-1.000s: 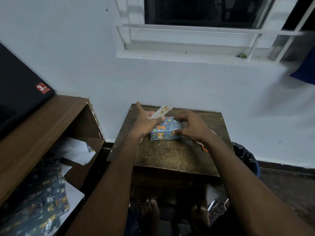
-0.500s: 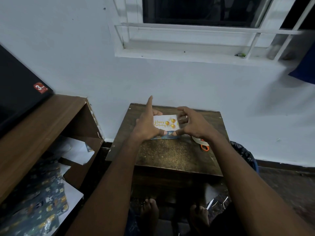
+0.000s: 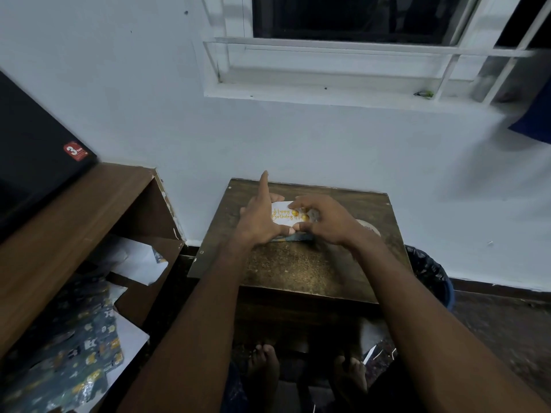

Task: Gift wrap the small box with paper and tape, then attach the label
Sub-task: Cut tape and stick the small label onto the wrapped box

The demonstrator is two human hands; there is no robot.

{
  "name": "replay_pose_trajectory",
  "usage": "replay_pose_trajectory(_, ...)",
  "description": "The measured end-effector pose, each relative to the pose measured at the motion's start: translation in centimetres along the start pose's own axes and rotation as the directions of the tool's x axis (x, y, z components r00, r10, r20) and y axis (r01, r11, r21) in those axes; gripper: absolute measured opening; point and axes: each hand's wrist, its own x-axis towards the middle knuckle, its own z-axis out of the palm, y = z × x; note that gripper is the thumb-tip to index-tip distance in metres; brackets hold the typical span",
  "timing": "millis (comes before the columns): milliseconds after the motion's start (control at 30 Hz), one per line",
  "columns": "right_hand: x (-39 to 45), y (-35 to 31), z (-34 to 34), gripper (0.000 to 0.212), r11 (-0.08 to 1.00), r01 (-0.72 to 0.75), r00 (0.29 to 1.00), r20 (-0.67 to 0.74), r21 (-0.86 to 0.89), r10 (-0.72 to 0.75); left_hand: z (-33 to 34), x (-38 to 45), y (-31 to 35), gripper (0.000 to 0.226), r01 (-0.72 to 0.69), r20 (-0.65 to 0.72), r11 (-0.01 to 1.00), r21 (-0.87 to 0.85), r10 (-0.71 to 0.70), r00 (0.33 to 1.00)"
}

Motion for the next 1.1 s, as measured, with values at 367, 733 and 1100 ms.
replay_pose_trajectory(367, 1.7, -1.8, 2.8, 0.029, 0.993, 0.063, 0.988, -0.135, -0.098, -0.076, 0.7, 0.7, -1.2, 0.15, -0.009, 0.006, 0.993, -0.115, 0.01, 1.0)
replay_pose_trajectory(733, 2.0, -1.5, 3.3, 0.024, 0.994, 0.026, 0.983, -0.179, -0.105, -0.045, -1.9, 0.0, -1.0, 0.07, 0.103, 0.003, 0.879, -0.466, -0.115, 0.993)
replay_pose_trajectory(1100, 1.5, -2.1, 3.1, 0.05, 0.985, 0.039, 0.976, -0.204, -0.167, -0.074, -1.0, 0.2, -1.5, 0.045, 0.208, 0.044, 0.854, -0.477, -0.212, 0.976)
